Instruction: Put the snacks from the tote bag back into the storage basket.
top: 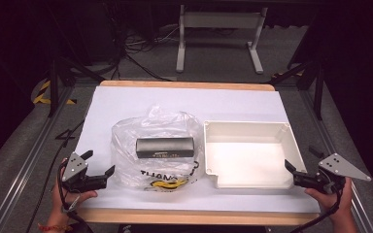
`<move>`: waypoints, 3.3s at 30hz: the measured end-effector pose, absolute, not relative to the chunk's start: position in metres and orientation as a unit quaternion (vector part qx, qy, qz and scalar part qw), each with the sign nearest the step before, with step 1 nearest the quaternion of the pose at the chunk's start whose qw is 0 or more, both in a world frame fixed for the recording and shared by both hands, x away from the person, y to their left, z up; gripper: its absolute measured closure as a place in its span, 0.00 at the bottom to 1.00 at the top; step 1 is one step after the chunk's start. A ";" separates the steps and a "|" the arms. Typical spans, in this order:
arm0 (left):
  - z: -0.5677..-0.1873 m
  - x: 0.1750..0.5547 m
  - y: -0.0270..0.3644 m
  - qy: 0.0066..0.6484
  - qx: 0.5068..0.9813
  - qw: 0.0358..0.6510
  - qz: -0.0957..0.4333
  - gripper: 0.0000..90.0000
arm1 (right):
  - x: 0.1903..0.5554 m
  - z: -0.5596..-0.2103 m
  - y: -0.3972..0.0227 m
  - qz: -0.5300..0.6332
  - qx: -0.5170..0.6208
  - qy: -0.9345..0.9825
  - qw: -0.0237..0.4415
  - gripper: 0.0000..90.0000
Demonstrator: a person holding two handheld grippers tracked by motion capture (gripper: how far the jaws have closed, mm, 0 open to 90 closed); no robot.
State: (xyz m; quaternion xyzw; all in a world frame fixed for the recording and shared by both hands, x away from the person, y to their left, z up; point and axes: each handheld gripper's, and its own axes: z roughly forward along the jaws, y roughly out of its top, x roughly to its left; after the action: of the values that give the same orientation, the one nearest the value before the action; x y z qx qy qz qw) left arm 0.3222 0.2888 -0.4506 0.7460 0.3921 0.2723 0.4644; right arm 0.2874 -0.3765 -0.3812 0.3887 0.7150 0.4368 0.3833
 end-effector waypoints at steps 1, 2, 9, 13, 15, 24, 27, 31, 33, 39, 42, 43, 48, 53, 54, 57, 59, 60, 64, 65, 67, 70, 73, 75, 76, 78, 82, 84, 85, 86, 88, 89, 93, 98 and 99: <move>-0.450 0.322 0.289 0.391 0.746 0.465 0.272 0.07 | 0.288 -0.380 -0.375 0.439 0.386 0.716 0.382 0.12; -0.450 0.321 0.289 0.391 0.746 0.465 0.273 0.07 | 0.288 -0.378 -0.373 0.439 0.381 0.719 0.381 0.13; -0.451 0.323 0.288 0.392 0.747 0.464 0.272 0.06 | 0.296 -0.369 -0.353 0.448 0.343 0.736 0.374 0.19; -0.451 0.323 0.288 0.393 0.746 0.463 0.273 0.06 | 0.302 -0.365 -0.341 0.453 0.323 0.746 0.365 0.22; -0.451 0.322 0.288 0.391 0.747 0.464 0.272 0.06 | 0.306 -0.363 -0.334 0.453 0.313 0.755 0.357 0.23; -0.451 0.323 0.287 0.392 0.747 0.463 0.274 0.07 | 0.323 -0.358 -0.308 0.465 0.286 0.770 0.329 0.27; -0.451 0.323 0.287 0.392 0.747 0.462 0.273 0.07 | 0.329 -0.358 -0.299 0.463 0.280 0.777 0.323 0.26; -0.451 0.323 0.287 0.393 0.747 0.462 0.273 0.07 | 0.338 -0.359 -0.286 0.457 0.273 0.784 0.318 0.24; -0.451 0.323 0.287 0.393 0.747 0.463 0.272 0.07 | 0.343 -0.360 -0.280 0.458 0.267 0.788 0.311 0.24; -0.452 0.324 0.288 0.395 0.747 0.461 0.269 0.07 | 0.355 -0.360 -0.262 0.457 0.249 0.801 0.297 0.25; -0.453 0.325 0.288 0.396 0.748 0.461 0.267 0.07 | 0.363 -0.358 -0.249 0.450 0.231 0.812 0.290 0.25; -0.453 0.325 0.288 0.396 0.748 0.461 0.267 0.07 | 0.366 -0.356 -0.246 0.448 0.227 0.816 0.286 0.25; -0.453 0.325 0.288 0.394 0.749 0.461 0.267 0.06 | 0.377 -0.351 -0.232 0.446 0.212 0.827 0.269 0.25; -0.452 0.324 0.288 0.391 0.749 0.464 0.267 0.06 | 0.392 -0.341 -0.206 0.437 0.177 0.846 0.250 0.25; -0.452 0.324 0.288 0.391 0.749 0.464 0.267 0.06 | 0.392 -0.341 -0.206 0.437 0.177 0.846 0.250 0.25; -0.452 0.324 0.287 0.391 0.749 0.463 0.269 0.06 | 0.404 -0.334 -0.184 0.423 0.152 0.863 0.229 0.26; -0.452 0.323 0.287 0.389 0.749 0.463 0.271 0.06 | 0.409 -0.332 -0.176 0.420 0.145 0.868 0.221 0.26; -0.452 0.323 0.287 0.388 0.749 0.464 0.271 0.06 | 0.412 -0.332 -0.170 0.417 0.142 0.871 0.217 0.26; -0.452 0.323 0.287 0.390 0.748 0.464 0.271 0.06 | 0.418 -0.331 -0.159 0.411 0.132 0.878 0.206 0.26; -0.452 0.323 0.287 0.389 0.749 0.464 0.270 0.06 | 0.420 -0.331 -0.155 0.410 0.130 0.880 0.204 0.26; -0.452 0.323 0.287 0.388 0.750 0.462 0.271 0.06 | 0.426 -0.332 -0.144 0.404 0.121 0.885 0.196 0.26; -0.452 0.323 0.287 0.389 0.750 0.462 0.270 0.06 | 0.433 -0.334 -0.136 0.396 0.115 0.893 0.182 0.27; -0.452 0.323 0.286 0.389 0.750 0.461 0.271 0.06 | 0.437 -0.336 -0.130 0.389 0.111 0.898 0.172 0.27; -0.452 0.323 0.286 0.389 0.750 0.461 0.271 0.06 | 0.439 -0.337 -0.124 0.383 0.105 0.901 0.174 0.27; -0.452 0.323 0.287 0.389 0.749 0.464 0.269 0.06 | 0.440 -0.338 -0.118 0.376 0.094 0.907 0.165 0.29; -0.452 0.324 0.286 0.390 0.748 0.466 0.266 0.06 | 0.441 -0.340 -0.112 0.367 0.087 0.912 0.158 0.29; -0.453 0.324 0.285 0.387 0.750 0.468 0.264 0.06 | 0.441 -0.344 -0.100 0.347 0.068 0.924 0.146 0.29; -0.453 0.324 0.286 0.388 0.748 0.469 0.264 0.06 | 0.441 -0.345 -0.096 0.343 0.061 0.928 0.133 0.30; -0.453 0.324 0.286 0.388 0.748 0.469 0.264 0.06 | 0.442 -0.346 -0.094 0.337 0.056 0.931 0.129 0.30; -0.453 0.324 0.286 0.389 0.748 0.469 0.263 0.06 | 0.442 -0.347 -0.092 0.329 0.053 0.934 0.130 0.30; -0.453 0.324 0.286 0.388 0.749 0.468 0.264 0.06 | 0.443 -0.349 -0.089 0.319 0.049 0.938 0.129 0.30; -0.453 0.324 0.286 0.387 0.749 0.468 0.265 0.06 | 0.444 -0.350 -0.087 0.311 0.044 0.941 0.124 0.31; -0.453 0.324 0.285 0.388 0.751 0.464 0.265 0.06 | 0.445 -0.352 -0.082 0.294 0.032 0.948 0.121 0.32; -0.453 0.323 0.285 0.387 0.753 0.462 0.264 0.06 | 0.449 -0.361 -0.074 0.261 0.027 0.960 0.095 0.34; -0.453 0.323 0.285 0.387 0.754 0.461 0.264 0.06 | 0.450 -0.362 -0.072 0.255 0.024 0.962 0.094 0.34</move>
State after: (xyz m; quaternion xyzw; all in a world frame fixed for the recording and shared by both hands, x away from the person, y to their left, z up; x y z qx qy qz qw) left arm 0.3234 0.2855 -0.4535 0.7539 0.3867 0.2637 0.4610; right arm 0.4497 -0.0725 -0.3624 0.0242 0.9620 0.2553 0.0936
